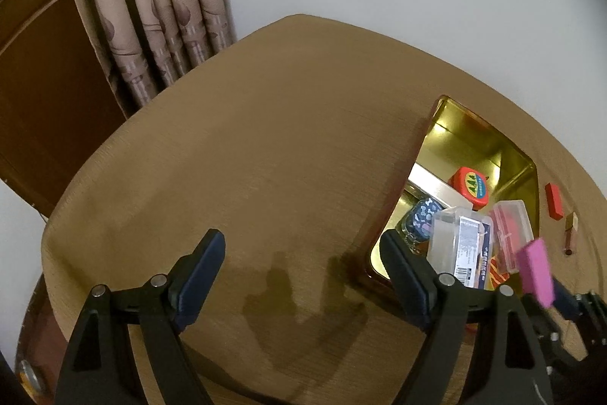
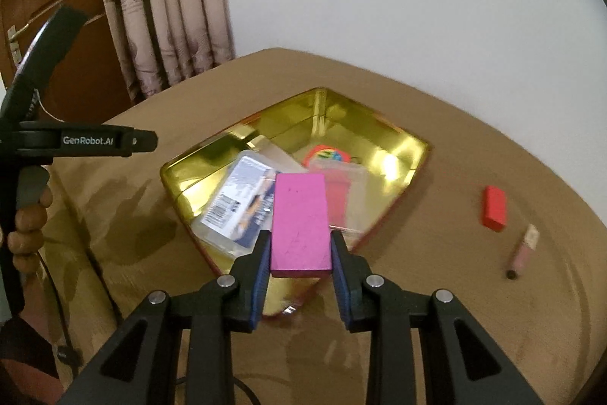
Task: Organize rigid objects
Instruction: 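Carry the pink eraser into the gold tin and open the right gripper, then move the right gripper to the gold-capped lip gloss and grasp it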
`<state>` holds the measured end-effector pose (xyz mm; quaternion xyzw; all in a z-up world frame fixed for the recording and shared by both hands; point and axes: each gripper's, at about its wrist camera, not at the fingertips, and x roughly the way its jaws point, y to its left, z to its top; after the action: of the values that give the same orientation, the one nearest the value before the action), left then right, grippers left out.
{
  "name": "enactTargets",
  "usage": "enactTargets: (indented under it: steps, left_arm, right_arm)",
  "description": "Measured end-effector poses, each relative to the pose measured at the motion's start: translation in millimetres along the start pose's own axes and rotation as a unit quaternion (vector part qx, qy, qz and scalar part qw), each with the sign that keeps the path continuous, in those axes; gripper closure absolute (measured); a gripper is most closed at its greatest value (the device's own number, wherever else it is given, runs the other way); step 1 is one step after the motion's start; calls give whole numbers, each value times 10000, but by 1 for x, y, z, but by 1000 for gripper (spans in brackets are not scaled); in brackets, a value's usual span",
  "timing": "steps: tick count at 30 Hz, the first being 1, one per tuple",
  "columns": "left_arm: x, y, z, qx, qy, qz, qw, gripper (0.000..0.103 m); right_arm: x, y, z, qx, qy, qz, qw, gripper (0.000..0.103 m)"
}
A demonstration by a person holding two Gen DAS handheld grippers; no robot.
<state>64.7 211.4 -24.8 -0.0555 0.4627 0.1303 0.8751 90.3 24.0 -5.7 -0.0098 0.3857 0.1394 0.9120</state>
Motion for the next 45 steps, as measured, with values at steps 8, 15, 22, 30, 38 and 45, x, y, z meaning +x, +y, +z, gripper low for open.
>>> enactTargets:
  steps: [8,15,22,30,38,45]
  left_arm:
    - [1,0,0,21,20,-25,10000,22]
    - [3,-3,0,76,46,-32,10000,22]
    - [4,-6,-1,123,52,-88,9999,22]
    - [6,-5,1,133,61,-131,9998,22]
    - [7,-6,0,164,73,-121,9998,22]
    - [8,-8,-1,162,99,-72,9998,22]
  right_arm:
    - [25,5,-1,71,205,85,9997,73]
    - [45,-10,10,205,198,-255,9993,73]
    - [66,-13,21,219,309,-415,9984,73]
    - [68,-15,21,283,311,-420,9982,72]
    - [52,-15,23,363,167,-390,9984,66]
    - [25,-27,17,575,-131,-505,9970,66]
